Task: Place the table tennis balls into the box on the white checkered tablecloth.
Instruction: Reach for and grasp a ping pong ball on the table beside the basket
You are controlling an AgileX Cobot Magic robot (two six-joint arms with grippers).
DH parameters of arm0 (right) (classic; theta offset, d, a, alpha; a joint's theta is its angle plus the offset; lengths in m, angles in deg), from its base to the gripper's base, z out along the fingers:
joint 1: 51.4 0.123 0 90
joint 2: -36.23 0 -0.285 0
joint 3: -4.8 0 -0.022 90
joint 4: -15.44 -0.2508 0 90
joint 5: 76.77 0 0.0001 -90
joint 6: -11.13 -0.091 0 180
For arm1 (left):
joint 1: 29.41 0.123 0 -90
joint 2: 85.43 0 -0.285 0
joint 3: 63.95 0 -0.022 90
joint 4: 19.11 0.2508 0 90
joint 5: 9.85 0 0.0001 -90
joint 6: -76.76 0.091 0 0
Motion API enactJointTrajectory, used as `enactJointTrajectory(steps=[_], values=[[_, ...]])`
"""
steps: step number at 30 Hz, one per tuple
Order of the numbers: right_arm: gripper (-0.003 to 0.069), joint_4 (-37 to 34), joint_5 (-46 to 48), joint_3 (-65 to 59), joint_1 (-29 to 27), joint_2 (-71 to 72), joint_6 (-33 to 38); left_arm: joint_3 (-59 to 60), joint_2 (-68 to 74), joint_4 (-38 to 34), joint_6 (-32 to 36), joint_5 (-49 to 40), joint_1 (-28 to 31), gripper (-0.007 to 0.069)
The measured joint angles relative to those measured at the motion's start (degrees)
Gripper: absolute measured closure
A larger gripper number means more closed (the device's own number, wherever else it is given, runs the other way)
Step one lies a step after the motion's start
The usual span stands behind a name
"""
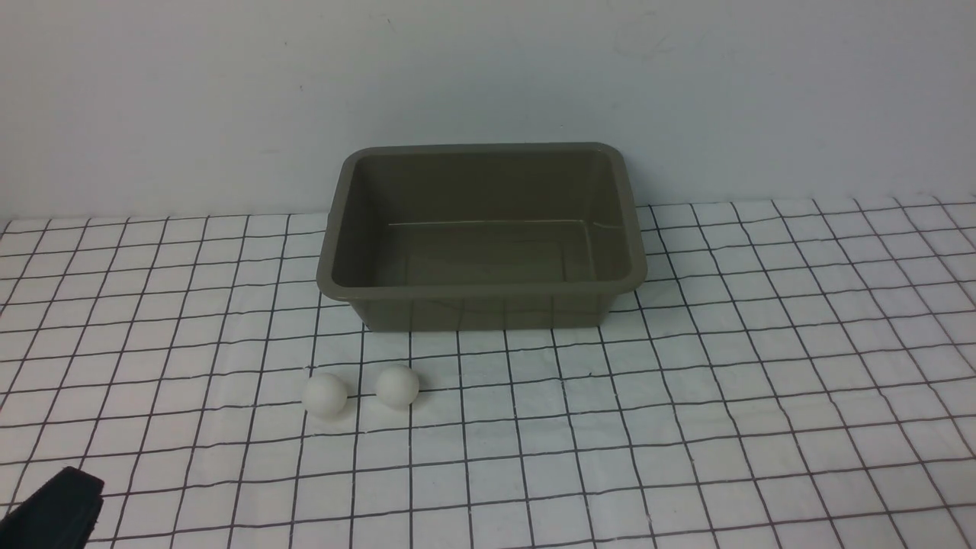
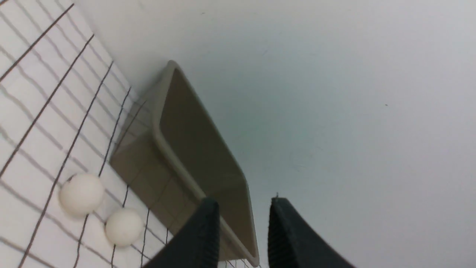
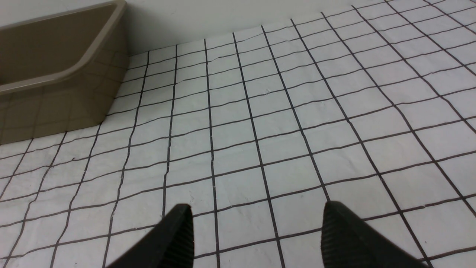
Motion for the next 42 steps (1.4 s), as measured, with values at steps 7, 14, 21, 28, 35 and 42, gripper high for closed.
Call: enactJointTrajectory(steps=[7,14,21,28,35,42], values=[[0.0239,0.0,0.0,0.0,0.02,0.0,0.0,-10.58,0.18,-0.96,29.57,-4.67,0.0,0.045],[0.0239,0.0,0.0,0.0,0.02,0.0,0.0,-18.93,8.05,-0.85,45.5,-12.31,0.0,0.045],[0.0239,0.0,0.0,0.0,0.02,0.0,0.0,-27.45,24.47,2.52,53.34,-17.98,0.0,0.045],[0.0239,0.0,0.0,0.0,0.02,0.0,0.0,-34.05,41.73,12.54,54.0,-21.04,0.0,0.0431],[0.0239,0.0,0.0,0.0,0.02,0.0,0.0,-38.2,57.05,19.92,54.2,-21.28,0.0,0.0346],[0.0239,0.0,0.0,0.0,0.02,0.0,0.0,-39.87,63.99,21.61,55.04,-21.18,0.0,0.0294]])
